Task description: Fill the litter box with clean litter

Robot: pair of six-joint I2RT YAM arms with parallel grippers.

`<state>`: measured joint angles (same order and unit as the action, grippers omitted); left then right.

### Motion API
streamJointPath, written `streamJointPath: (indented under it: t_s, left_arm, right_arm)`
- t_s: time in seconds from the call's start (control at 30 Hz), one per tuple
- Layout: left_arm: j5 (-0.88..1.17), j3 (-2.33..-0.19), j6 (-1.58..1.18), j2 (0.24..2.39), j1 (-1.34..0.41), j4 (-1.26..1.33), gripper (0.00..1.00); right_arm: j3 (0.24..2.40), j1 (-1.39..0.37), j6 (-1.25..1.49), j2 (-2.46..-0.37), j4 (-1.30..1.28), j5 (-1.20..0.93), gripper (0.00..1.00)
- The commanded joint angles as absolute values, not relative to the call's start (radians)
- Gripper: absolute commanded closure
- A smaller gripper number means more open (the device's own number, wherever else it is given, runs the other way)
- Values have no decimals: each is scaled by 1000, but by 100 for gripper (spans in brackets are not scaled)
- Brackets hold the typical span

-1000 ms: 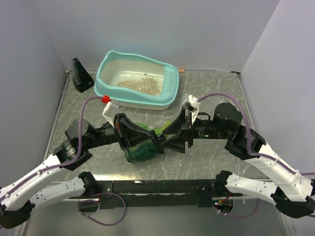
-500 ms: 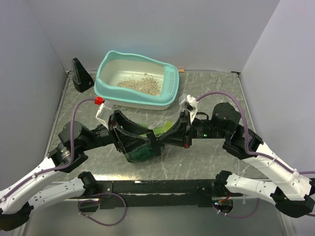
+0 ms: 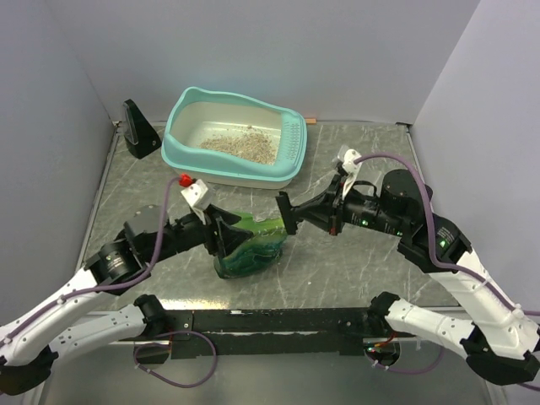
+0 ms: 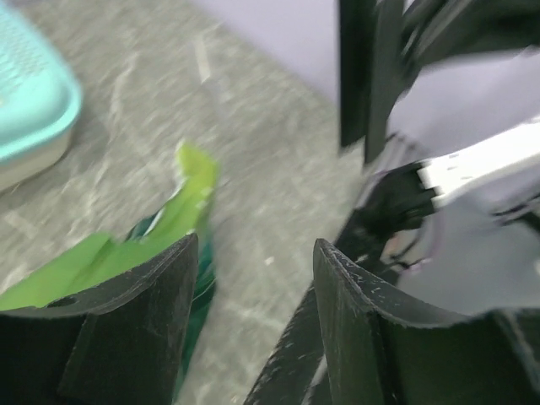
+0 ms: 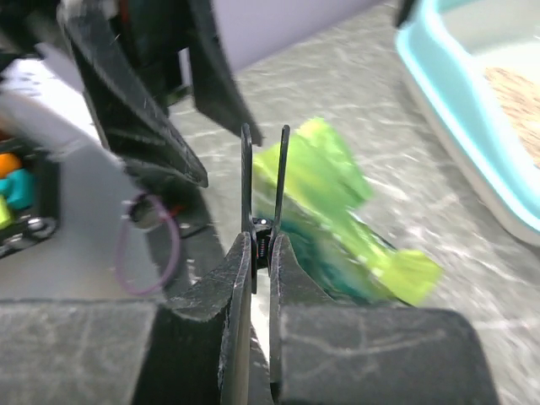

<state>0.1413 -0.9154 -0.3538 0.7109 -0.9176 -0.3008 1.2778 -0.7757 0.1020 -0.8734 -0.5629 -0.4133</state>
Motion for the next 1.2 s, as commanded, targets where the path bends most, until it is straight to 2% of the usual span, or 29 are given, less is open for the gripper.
streamJointPath:
  t_s: [0.0,0.13,0.5,0.6,0.63,0.7,0.73,0.77,0.9,1.17]
  left_arm:
    - [23,-873,-235,744,-919,-367,39]
    - [-32,-830,-192,770,-919,-362,40]
    - [-25,-767,-114,827,-919,-331,41]
    - [-17,-758,-118,854,-920,-331,51]
    - [-15,-756,-121,862,-920,-334,66]
    - [-26,-753,-126,890,-920,-342,83]
    - [-32,-753,-121,899,-920,-354,95]
    - [-31,-759,-121,914,-920,-359,99]
    - [-43,-761,-115,923,-920,-362,99]
    - [-46,-739,-118,867,-920,-344,99]
  right_arm:
    - [1264,-646,72,-850,-557,-481,100]
    - [1236,-589,72,-853,-545,-529,100]
    - [1220,-566,80,-913,-517,-597,100]
    - [1232,-566,75,-940,-525,-611,100]
    - [1244,-566,68,-951,-532,-611,100]
    - [1252,-565,58,-980,-532,-627,100]
    - [1249,-566,52,-988,-525,-635,100]
    - [1246,-565,48,-1003,-516,-643,100]
    - [1238,-565,-52,-1049,-499,-707,100]
    - [1206,-565,-472,-1126,-494,-824,100]
